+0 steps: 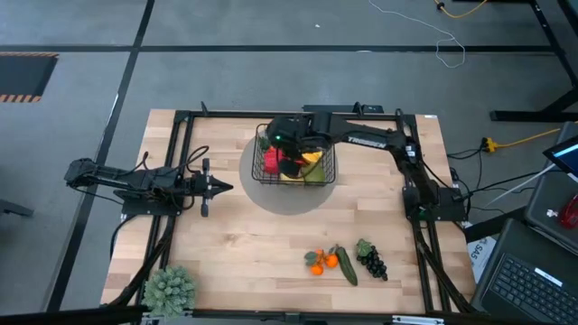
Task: Build produce basket
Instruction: Put the purple eggplant into the black wire basket
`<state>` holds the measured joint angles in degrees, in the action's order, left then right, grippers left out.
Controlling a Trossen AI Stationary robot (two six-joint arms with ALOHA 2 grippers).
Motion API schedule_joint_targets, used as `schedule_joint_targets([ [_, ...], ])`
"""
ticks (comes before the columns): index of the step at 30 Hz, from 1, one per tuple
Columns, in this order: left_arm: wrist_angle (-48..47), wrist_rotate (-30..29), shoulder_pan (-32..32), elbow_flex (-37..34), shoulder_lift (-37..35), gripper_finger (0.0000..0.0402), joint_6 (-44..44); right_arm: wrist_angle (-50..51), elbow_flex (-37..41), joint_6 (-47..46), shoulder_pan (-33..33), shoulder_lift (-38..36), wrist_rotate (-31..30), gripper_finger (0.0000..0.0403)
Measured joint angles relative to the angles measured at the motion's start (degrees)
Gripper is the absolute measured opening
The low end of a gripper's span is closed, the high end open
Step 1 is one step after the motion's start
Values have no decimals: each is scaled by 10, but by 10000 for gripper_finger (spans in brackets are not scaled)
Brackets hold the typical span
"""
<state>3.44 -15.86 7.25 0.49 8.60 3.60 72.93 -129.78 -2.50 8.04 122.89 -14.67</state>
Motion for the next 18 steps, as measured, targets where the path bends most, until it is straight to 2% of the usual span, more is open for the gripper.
schedule_joint_targets([
  [18,0,0,0,0,0,4,0,19,0,12,8,22,8,109],
])
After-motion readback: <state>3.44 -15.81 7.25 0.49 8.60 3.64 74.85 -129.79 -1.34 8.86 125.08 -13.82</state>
